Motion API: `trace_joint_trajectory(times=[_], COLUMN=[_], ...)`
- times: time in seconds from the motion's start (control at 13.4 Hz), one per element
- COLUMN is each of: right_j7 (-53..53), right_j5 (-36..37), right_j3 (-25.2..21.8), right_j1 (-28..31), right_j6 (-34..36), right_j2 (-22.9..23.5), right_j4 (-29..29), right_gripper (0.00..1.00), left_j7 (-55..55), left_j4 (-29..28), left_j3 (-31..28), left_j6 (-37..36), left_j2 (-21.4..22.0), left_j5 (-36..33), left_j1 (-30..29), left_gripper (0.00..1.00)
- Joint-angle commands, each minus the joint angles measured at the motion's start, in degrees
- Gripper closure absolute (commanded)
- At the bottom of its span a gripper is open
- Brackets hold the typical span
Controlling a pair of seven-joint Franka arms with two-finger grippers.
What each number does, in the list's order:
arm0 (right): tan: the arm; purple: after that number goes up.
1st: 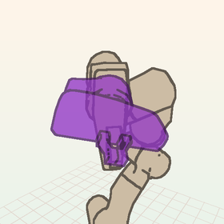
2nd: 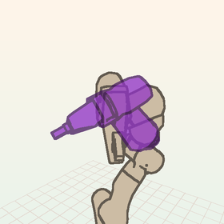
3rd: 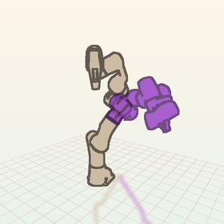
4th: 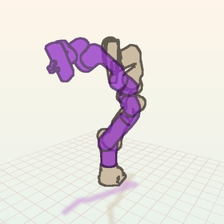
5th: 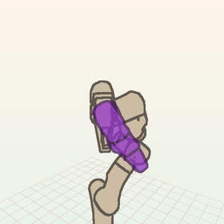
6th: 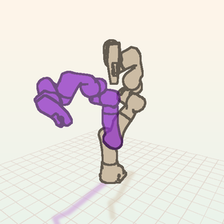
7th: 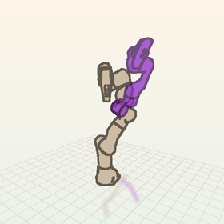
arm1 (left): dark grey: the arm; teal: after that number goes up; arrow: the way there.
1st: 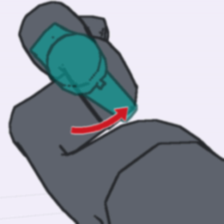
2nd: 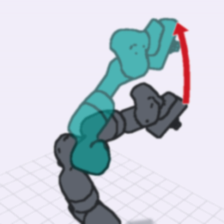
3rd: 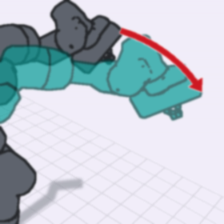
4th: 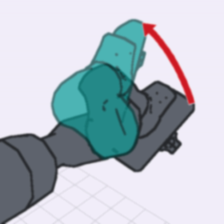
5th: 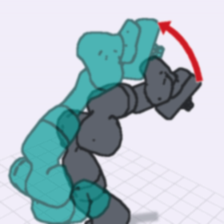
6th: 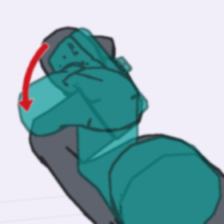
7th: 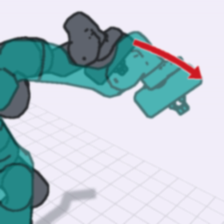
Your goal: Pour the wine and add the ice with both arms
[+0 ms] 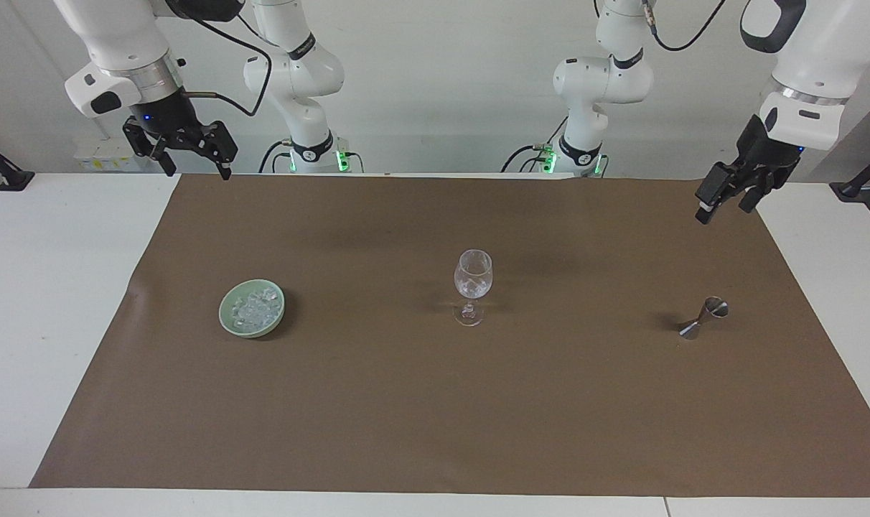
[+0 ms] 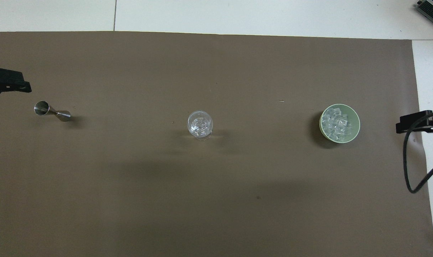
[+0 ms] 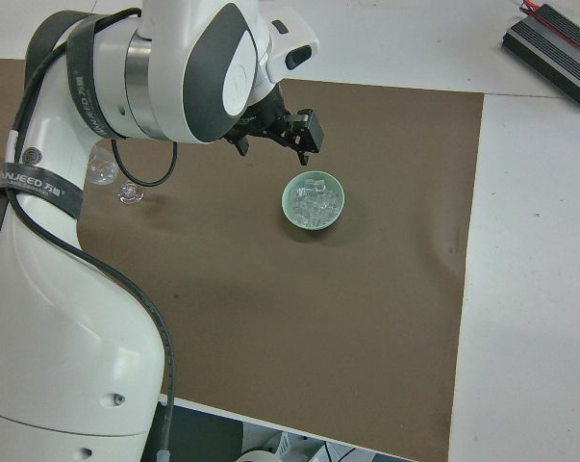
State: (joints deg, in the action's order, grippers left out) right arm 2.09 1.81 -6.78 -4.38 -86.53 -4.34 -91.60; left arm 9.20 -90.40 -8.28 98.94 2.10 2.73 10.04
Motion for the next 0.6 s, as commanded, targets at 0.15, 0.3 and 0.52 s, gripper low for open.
trace_joint_trajectory(times=[0.15, 0.3, 0.52], right_j7=[1.1, 1.1, 1.1], right_j5=[-0.8, -0.8, -0.8], right_j3=[-0.2, -0.2, -0.2], right_j1=[0.0, 0.0, 0.0], right_j6=[-1.2, -1.2, -1.2], right_j2=[-1.8, -1.7, -1.8], right_j4=[-2.2, -2.2, -2.2], right_gripper=[0.0, 0.0, 0.0], left_j7=[-6.9, -6.9, -7.0], left_j4=[-1.6, -1.9, -2.0], left_j3=[0.6, 1.6, 2.2], left_j6=[-1.1, -4.0, -5.3], left_j2=[0.9, 1.1, 1.0], left_j5=[-2.6, -4.2, -4.4], left_j1=[-1.5, -1.5, -2.3], left_gripper=[0.0, 0.0, 0.0])
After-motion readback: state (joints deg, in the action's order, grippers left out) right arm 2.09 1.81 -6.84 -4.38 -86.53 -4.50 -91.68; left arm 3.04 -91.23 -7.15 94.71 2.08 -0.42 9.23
